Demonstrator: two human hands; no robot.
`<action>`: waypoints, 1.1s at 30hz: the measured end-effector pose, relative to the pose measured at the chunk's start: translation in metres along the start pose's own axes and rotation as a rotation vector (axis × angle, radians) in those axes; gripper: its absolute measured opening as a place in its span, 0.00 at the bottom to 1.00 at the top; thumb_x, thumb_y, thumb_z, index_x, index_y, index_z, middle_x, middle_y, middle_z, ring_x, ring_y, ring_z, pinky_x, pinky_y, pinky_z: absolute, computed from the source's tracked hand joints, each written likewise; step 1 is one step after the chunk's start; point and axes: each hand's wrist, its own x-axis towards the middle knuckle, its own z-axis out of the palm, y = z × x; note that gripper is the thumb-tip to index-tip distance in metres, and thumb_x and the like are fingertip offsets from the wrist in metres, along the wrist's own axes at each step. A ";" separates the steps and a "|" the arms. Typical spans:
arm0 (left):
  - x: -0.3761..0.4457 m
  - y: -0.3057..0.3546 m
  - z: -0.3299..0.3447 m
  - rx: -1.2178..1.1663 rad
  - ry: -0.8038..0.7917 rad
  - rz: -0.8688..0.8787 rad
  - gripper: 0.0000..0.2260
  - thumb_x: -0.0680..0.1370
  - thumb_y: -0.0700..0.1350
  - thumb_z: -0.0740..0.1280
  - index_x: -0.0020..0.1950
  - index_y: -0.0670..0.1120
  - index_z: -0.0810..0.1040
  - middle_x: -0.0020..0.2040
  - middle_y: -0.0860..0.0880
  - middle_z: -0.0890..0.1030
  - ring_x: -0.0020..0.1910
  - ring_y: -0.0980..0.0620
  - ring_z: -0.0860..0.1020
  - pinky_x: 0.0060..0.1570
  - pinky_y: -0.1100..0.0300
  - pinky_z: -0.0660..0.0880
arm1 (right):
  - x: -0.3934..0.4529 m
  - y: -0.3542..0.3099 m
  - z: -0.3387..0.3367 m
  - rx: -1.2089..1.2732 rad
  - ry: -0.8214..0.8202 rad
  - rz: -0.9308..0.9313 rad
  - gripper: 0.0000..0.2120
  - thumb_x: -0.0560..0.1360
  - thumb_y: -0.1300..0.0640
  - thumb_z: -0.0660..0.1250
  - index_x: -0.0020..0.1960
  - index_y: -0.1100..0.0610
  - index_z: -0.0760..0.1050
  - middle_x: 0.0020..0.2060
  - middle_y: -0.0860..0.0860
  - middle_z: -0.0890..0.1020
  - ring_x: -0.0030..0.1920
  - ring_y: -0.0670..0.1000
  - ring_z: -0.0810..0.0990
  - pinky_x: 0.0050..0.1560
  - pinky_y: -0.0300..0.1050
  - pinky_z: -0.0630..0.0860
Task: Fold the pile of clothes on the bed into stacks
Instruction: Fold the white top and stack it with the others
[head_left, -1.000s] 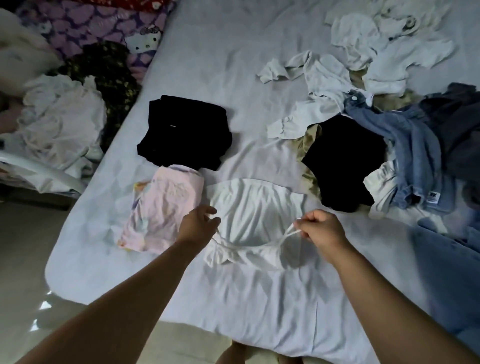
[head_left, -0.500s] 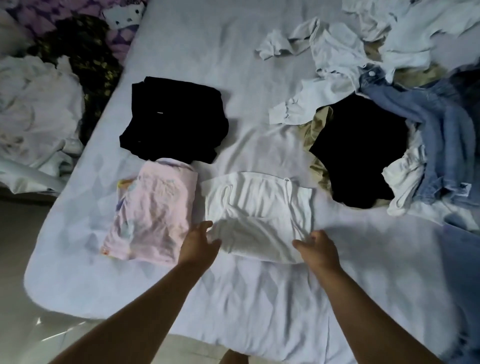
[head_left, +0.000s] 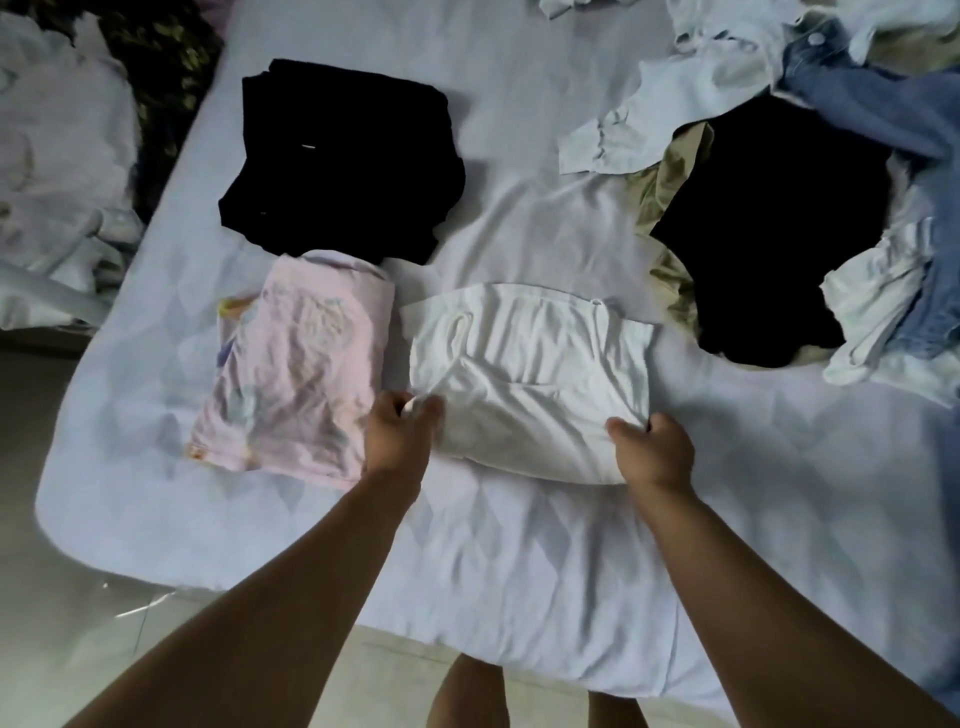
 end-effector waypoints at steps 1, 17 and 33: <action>-0.005 0.002 -0.003 -0.021 0.012 0.023 0.08 0.73 0.44 0.69 0.40 0.45 0.71 0.34 0.51 0.73 0.32 0.52 0.71 0.29 0.65 0.69 | -0.002 0.002 -0.008 0.001 0.023 -0.025 0.09 0.73 0.57 0.69 0.43 0.64 0.73 0.40 0.56 0.76 0.45 0.58 0.76 0.43 0.42 0.65; -0.058 -0.050 0.009 0.768 -0.081 0.807 0.18 0.70 0.47 0.66 0.59 0.46 0.77 0.65 0.42 0.73 0.64 0.42 0.68 0.61 0.47 0.68 | -0.019 0.055 -0.056 -0.051 -0.066 0.021 0.22 0.68 0.52 0.74 0.57 0.60 0.72 0.50 0.55 0.79 0.50 0.57 0.78 0.51 0.48 0.74; -0.026 -0.023 -0.029 0.679 -0.288 0.728 0.17 0.72 0.44 0.62 0.60 0.43 0.79 0.63 0.42 0.76 0.59 0.39 0.76 0.57 0.48 0.73 | -0.058 -0.045 -0.008 0.204 -0.400 -0.129 0.30 0.70 0.69 0.63 0.67 0.46 0.71 0.50 0.49 0.82 0.30 0.47 0.79 0.24 0.37 0.71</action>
